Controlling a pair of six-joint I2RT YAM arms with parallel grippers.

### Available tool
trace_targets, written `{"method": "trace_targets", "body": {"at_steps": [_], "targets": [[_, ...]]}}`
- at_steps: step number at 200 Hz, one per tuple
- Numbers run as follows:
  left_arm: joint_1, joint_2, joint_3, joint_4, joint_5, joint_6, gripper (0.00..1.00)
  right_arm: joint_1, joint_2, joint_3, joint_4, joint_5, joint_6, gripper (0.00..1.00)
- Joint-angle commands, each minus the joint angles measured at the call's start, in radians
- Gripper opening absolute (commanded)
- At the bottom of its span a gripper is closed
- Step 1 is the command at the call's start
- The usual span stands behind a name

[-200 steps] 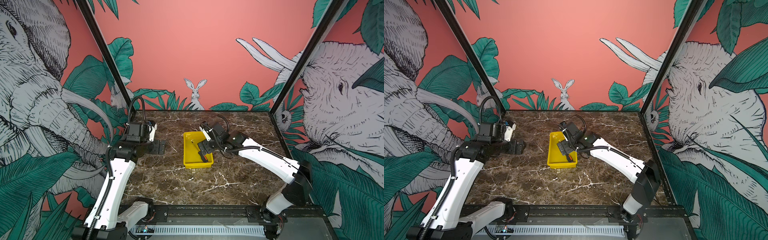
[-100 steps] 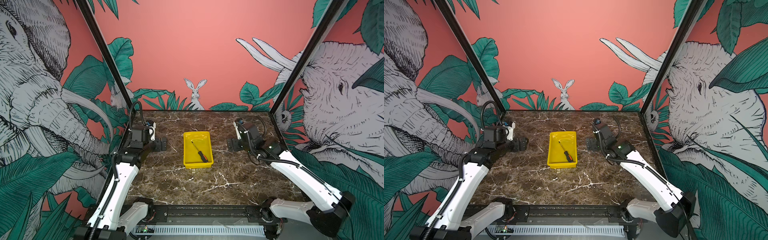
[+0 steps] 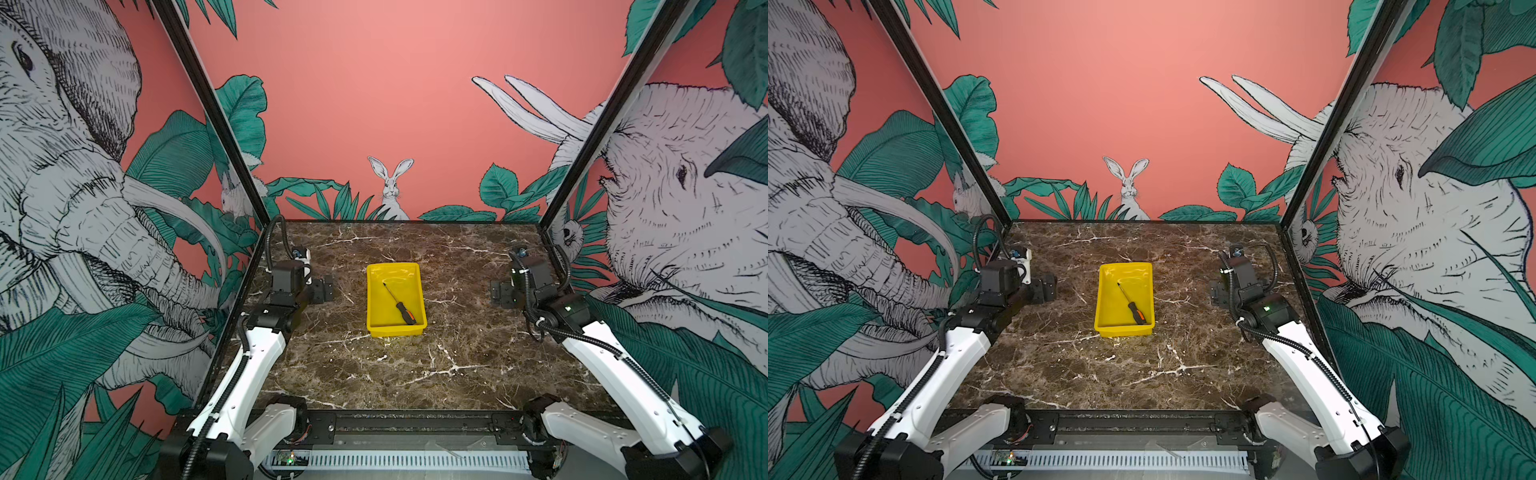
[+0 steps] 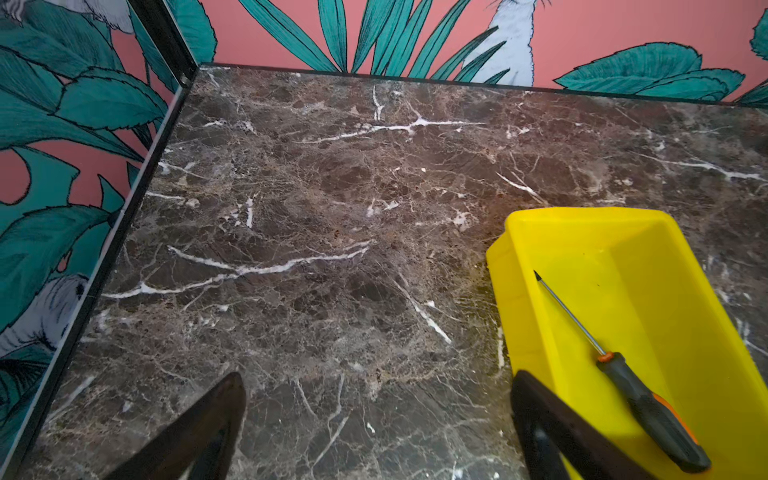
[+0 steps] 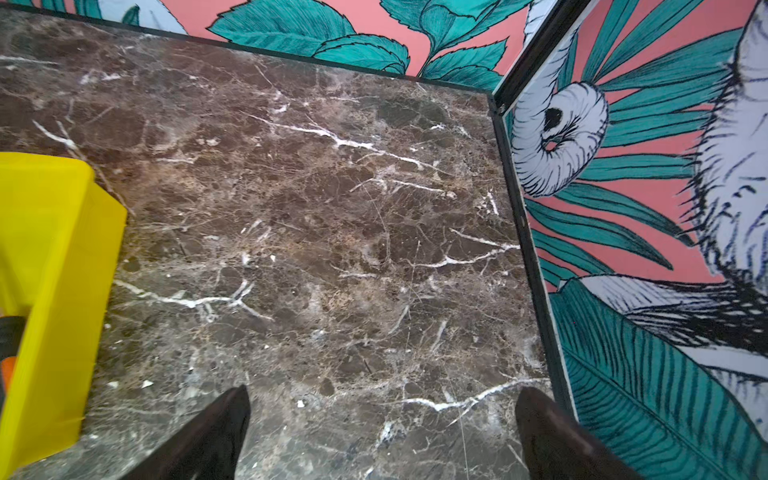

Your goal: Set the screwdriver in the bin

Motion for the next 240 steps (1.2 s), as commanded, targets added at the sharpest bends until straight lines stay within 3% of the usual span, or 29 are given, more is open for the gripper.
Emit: {"method": "trace_targets", "body": {"at_steps": [1, 38, 93, 155, 179, 210, 240], "targets": [[0.002, -0.036, -0.039, 0.127, -0.070, 0.025, 1.00, -0.006, -0.017, -0.080, 0.146, 0.060, -0.114, 0.99], [0.002, -0.040, -0.109, 0.258, -0.080, 0.109, 1.00, -0.009, -0.076, -0.252, 0.423, 0.037, -0.236, 0.99], [0.001, 0.004, -0.200, 0.433, -0.067, 0.176, 1.00, -0.017, -0.006, -0.286, 0.521, 0.021, -0.285, 0.99], [0.003, 0.054, -0.212, 0.504, -0.130, 0.232, 1.00, -0.044, 0.045, -0.361, 0.680, 0.016, -0.321, 0.99], [0.001, 0.061, -0.233, 0.552, -0.185, 0.244, 1.00, -0.069, 0.055, -0.376, 0.724, -0.032, -0.336, 0.99], [0.003, 0.096, -0.291, 0.699, -0.184, 0.270, 1.00, -0.116, 0.075, -0.382, 0.746, -0.091, -0.326, 0.99], [0.004, 0.139, -0.352, 0.857, -0.187, 0.319, 1.00, -0.182, 0.098, -0.447, 0.873, -0.188, -0.286, 0.99]]}}
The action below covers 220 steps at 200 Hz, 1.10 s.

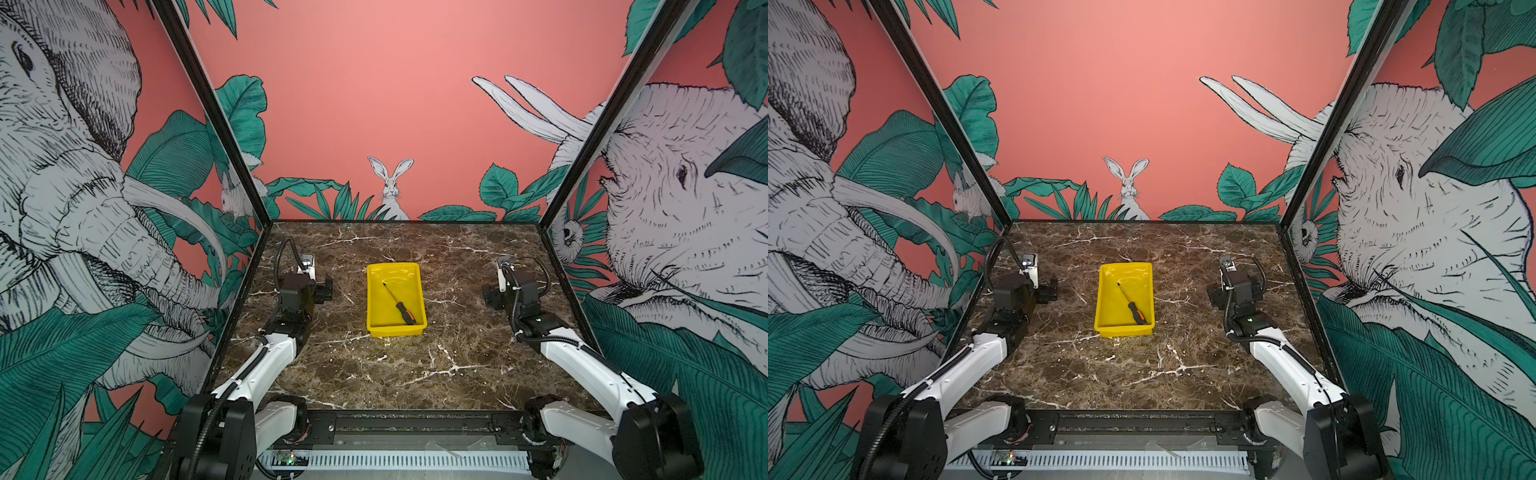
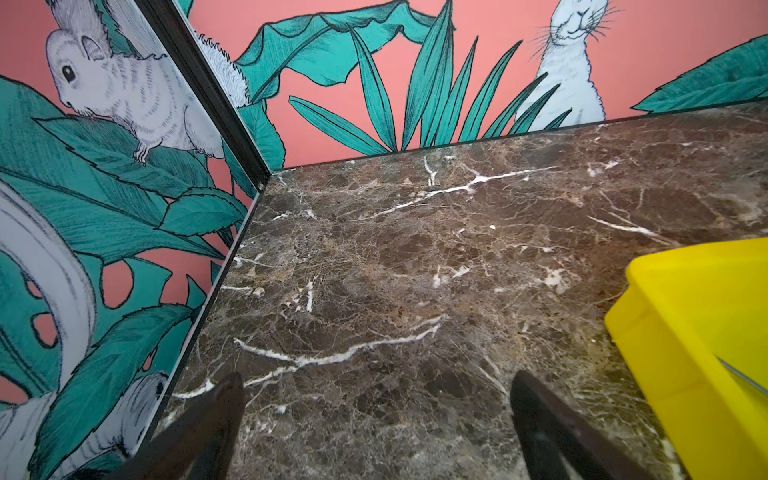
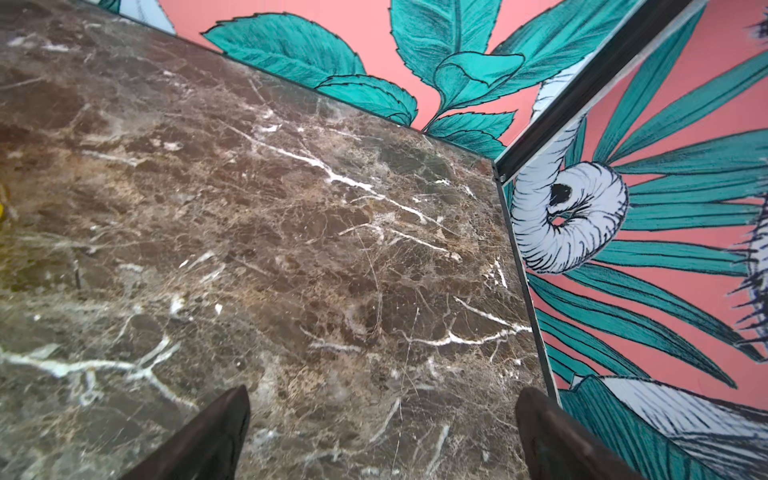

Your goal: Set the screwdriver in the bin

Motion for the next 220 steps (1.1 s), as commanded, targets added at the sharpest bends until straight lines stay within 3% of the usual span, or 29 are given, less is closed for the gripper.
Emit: {"method": "trace_targets", "body": {"at_steps": [1, 23, 61, 87, 111, 151, 201, 220], "targets": [[0.004, 0.025, -0.048, 0.181, -0.022, 0.056, 1.00, -0.044, 0.022, -0.044, 0.139, -0.093, 0.034, 0.99], [0.014, 0.068, -0.073, 0.240, -0.005, 0.105, 0.99, -0.083, 0.067, -0.051, 0.187, -0.136, 0.048, 0.99], [0.061, 0.150, -0.087, 0.307, 0.055, 0.028, 1.00, -0.162, 0.126, -0.105, 0.365, -0.164, 0.005, 0.99], [0.065, 0.212, -0.097, 0.366, 0.082, 0.034, 1.00, -0.201, 0.140, -0.130, 0.407, -0.202, 0.030, 0.99], [0.067, 0.272, -0.095, 0.403, 0.107, 0.042, 1.00, -0.225, 0.171, -0.188, 0.572, -0.216, 0.023, 0.99], [0.075, 0.339, -0.107, 0.483, 0.121, 0.042, 1.00, -0.251, 0.286, -0.181, 0.624, -0.283, 0.065, 0.99], [0.081, 0.449, -0.165, 0.700, 0.162, 0.054, 1.00, -0.255, 0.440, -0.303, 0.993, -0.315, 0.058, 0.99], [0.081, 0.431, -0.134, 0.600, 0.120, 0.037, 1.00, -0.255, 0.442, -0.297, 0.984, -0.299, 0.068, 0.99]]}}
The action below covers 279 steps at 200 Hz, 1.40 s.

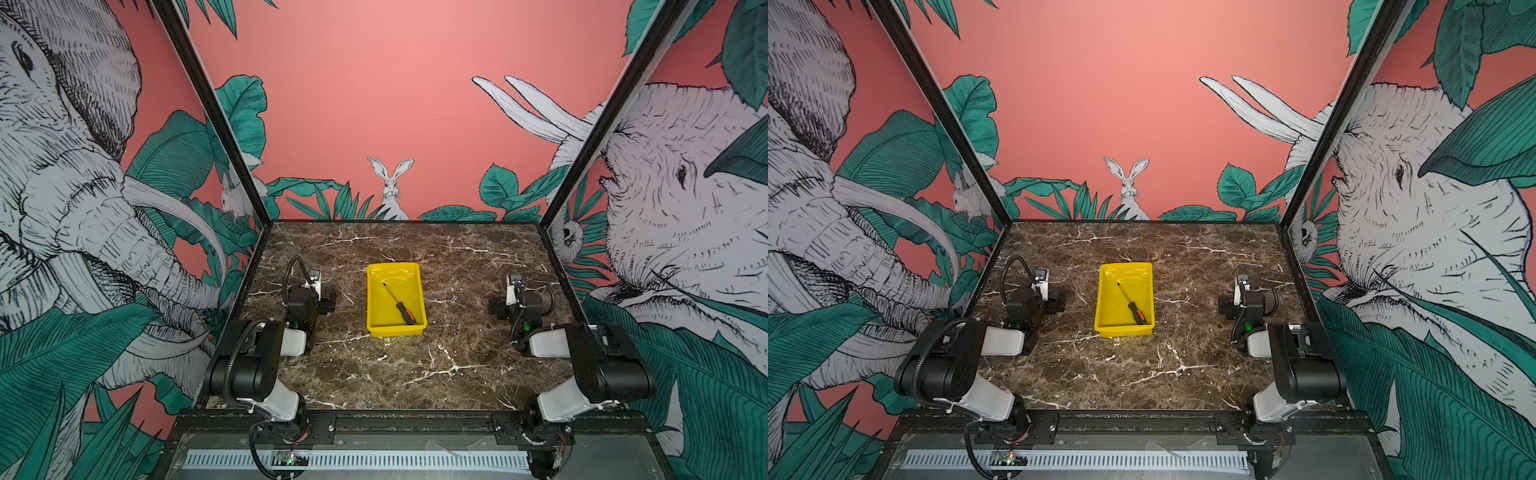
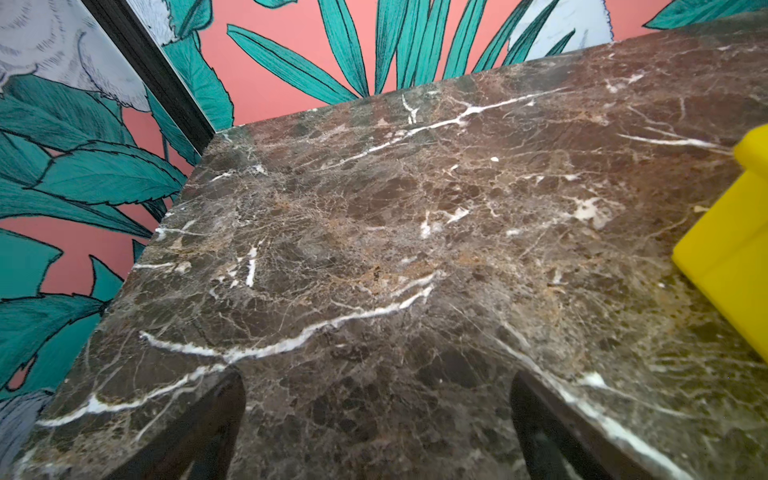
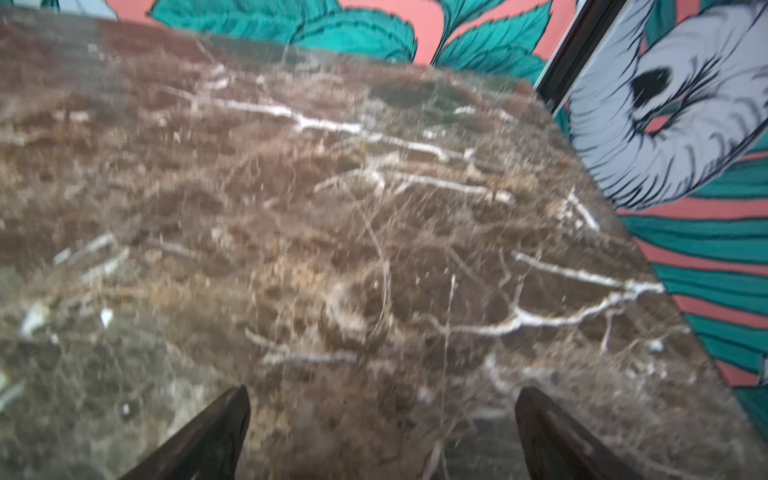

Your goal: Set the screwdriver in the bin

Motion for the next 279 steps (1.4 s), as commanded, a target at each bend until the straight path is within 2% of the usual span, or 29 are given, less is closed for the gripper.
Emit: {"method": "trace_targets", "body": {"at_steps": [1, 20, 103, 140, 176, 199, 213, 279], "targets": [[0.006, -0.023, 0.020, 0.008, -0.020, -0.010, 1.00, -0.004, -0.003, 0.006, 0.165, -0.005, 0.016, 0.99], [0.029, -0.009, 0.054, -0.028, -0.021, -0.040, 1.00, -0.004, -0.006, 0.042, 0.090, 0.129, 0.062, 0.99], [0.034, -0.017, 0.058, -0.051, -0.013, -0.043, 1.00, -0.003, -0.006, 0.030, 0.114, 0.177, 0.075, 0.99], [0.034, -0.016, 0.059, -0.052, -0.010, -0.044, 1.00, -0.001, -0.003, 0.061, 0.062, 0.052, 0.024, 0.99], [0.033, -0.016, 0.058, -0.052, -0.010, -0.043, 1.00, 0.000, -0.004, 0.062, 0.058, 0.040, 0.021, 0.99], [0.034, -0.018, 0.058, -0.052, -0.008, -0.041, 1.00, 0.000, -0.004, 0.044, 0.090, -0.044, -0.008, 0.99], [0.034, -0.018, 0.059, -0.053, 0.044, -0.023, 1.00, -0.001, -0.005, 0.043, 0.089, -0.047, -0.011, 0.99], [0.033, -0.017, 0.062, -0.057, 0.046, -0.024, 1.00, -0.002, -0.005, 0.047, 0.081, -0.049, -0.010, 0.99]]}}
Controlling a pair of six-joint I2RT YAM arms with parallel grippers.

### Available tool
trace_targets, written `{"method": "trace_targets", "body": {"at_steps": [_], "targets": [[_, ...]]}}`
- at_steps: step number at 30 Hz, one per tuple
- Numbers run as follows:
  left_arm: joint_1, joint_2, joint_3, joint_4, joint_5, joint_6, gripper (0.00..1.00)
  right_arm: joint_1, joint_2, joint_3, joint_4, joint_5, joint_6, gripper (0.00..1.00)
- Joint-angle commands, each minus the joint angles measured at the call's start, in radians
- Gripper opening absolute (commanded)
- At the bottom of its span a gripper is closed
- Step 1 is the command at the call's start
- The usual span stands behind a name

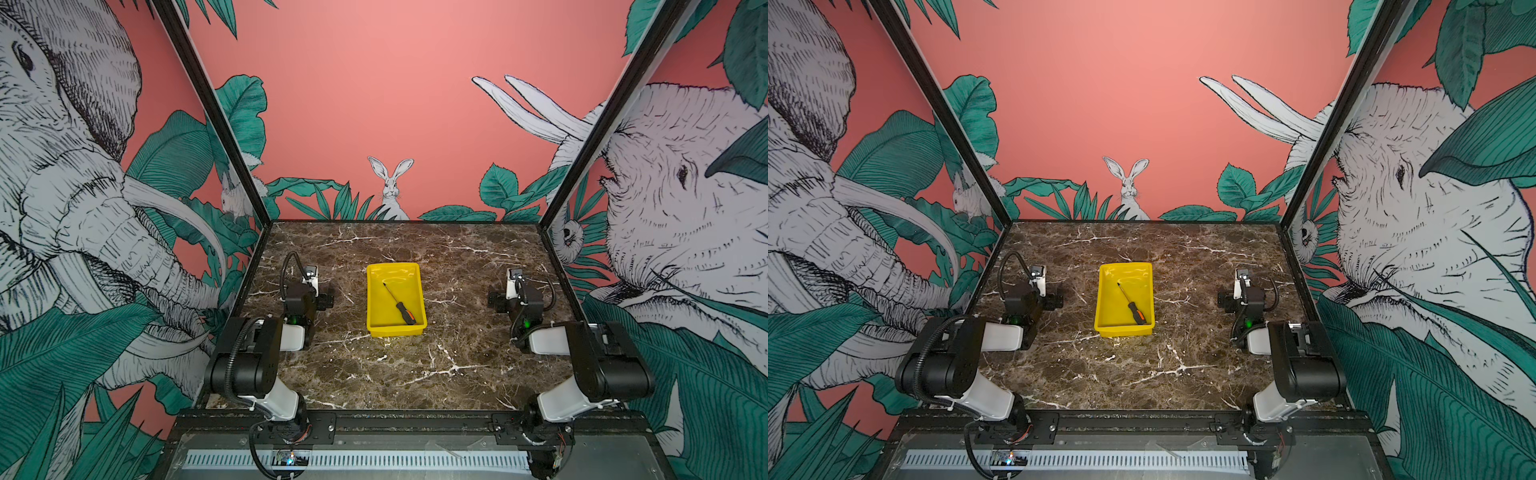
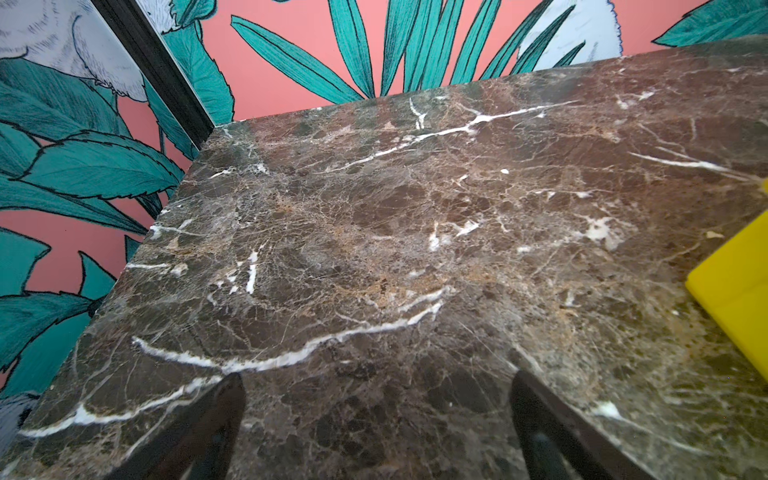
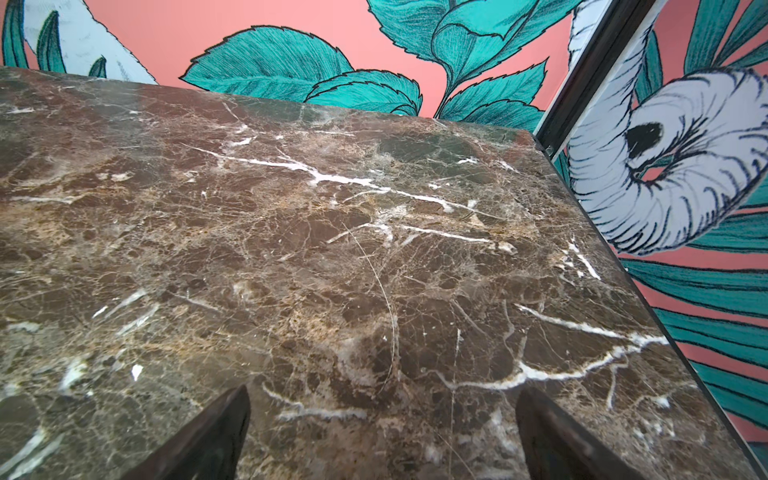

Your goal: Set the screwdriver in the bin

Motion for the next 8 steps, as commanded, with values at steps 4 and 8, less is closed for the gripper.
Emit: {"method": "trace_targets", "body": {"at_steps": [4, 8], "targets": [[0.013, -0.015, 0.018, -0.009, 0.027, 0.004, 1.00, -0.001, -0.005, 0.000, 0.036, -0.011, -0.007, 0.99], [0.014, -0.016, 0.016, -0.011, 0.029, 0.003, 1.00, -0.001, -0.005, 0.000, 0.037, -0.012, -0.007, 0.99]]}}
